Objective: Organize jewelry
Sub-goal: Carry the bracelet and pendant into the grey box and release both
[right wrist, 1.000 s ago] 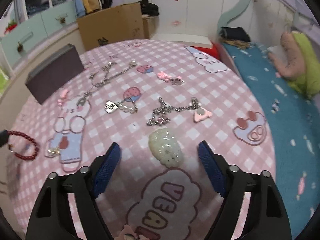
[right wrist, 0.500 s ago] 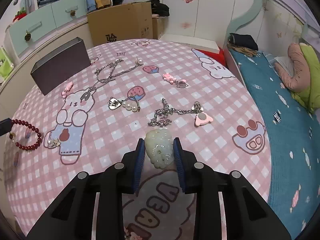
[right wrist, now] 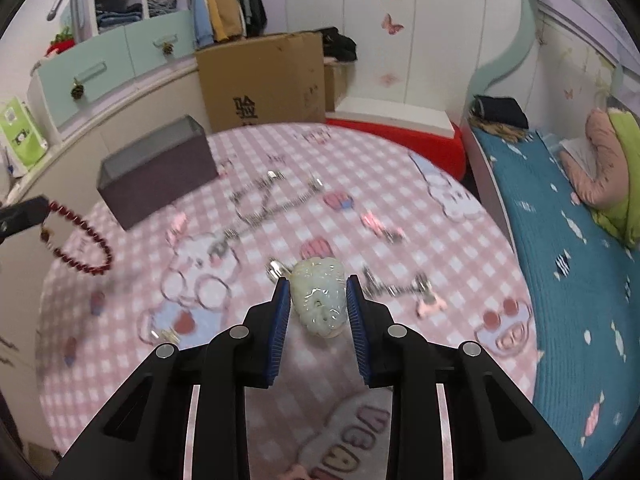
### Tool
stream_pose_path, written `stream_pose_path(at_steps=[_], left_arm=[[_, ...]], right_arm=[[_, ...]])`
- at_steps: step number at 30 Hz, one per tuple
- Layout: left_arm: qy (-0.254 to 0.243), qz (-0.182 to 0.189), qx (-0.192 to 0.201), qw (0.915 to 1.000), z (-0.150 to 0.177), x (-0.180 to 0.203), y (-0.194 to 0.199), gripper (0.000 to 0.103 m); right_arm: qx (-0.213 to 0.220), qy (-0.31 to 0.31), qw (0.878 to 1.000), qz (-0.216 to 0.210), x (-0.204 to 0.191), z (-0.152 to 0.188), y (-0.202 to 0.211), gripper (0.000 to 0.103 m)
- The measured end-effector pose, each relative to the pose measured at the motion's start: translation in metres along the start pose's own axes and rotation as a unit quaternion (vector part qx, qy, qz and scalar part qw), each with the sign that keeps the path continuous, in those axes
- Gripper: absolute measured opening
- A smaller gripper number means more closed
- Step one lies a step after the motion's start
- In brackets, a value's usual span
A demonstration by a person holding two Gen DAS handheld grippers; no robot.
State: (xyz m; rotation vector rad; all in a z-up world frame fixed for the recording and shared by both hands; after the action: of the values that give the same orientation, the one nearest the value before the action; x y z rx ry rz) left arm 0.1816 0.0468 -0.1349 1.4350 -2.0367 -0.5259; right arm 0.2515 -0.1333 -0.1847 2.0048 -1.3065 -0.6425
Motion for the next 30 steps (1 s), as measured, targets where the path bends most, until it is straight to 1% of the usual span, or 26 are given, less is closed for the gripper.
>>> stream_pose_path(at_steps=[8, 12, 13, 15, 17, 19, 23, 26, 30], left_arm=[[-0.009, -0.02, 0.034, 0.9992, -0.064, -0.025, 0.008, 0.006], [-0.004, -0.025, 0.042, 0.9988, -0.085, -0.039, 0.008, 0.006], [0.001, -0.031, 0.043, 0.9986, -0.09, -0.046, 0.006, 0.006], [-0.002, -0.055, 0.043, 0.9975, -0.095, -0.057, 0.0, 0.006], [0.003, -0.07, 0.035, 0.9969, -0.097, -0.07, -0.009, 0.006], [0.014, -0.079, 0.017, 0.9966, -0.095, -0.086, -0.024, 0.006], [0.033, -0.082, -0.019, 0.9959, -0.08, -0.11, -0.051, 0.006], [0.035, -0.083, -0.04, 0.9952, -0.07, -0.118, -0.066, 0.006], [0.033, -0.09, -0.055, 0.9939, -0.06, -0.125, -0.079, 0.006]], right_arm=[[0.032, 0.02, 0.998, -0.043, -0.045, -0.056, 0.007, 0.029], [0.045, 0.026, 0.996, -0.076, -0.076, -0.089, 0.002, 0.029], [0.047, 0.027, 0.995, -0.082, -0.083, -0.096, 0.0, 0.029], [0.046, 0.031, 0.994, -0.093, -0.096, -0.107, -0.005, 0.029], [0.046, 0.033, 0.993, -0.105, -0.111, -0.12, -0.013, 0.029], [0.041, 0.036, 0.992, -0.113, -0.125, -0.126, -0.022, 0.029], [0.026, 0.044, 0.991, -0.123, -0.148, -0.133, -0.042, 0.029], [0.01, 0.045, 0.991, -0.127, -0.16, -0.134, -0.06, 0.029], [-0.006, 0.039, 0.991, -0.13, -0.166, -0.132, -0.077, 0.029]])
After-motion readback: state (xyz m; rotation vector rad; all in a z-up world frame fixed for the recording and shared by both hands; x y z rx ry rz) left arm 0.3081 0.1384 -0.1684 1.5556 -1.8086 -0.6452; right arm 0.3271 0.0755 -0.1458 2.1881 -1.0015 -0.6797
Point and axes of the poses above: each gripper's, at about its wrist camera, not at the fingertips, and y roughly against the way its jaws point, x to its right, z to its underside, the point moved 8 cm from there along -y, roughly the way its jaws point, and after that the axes turned 1 degree about -x, right-handed, at the moved point
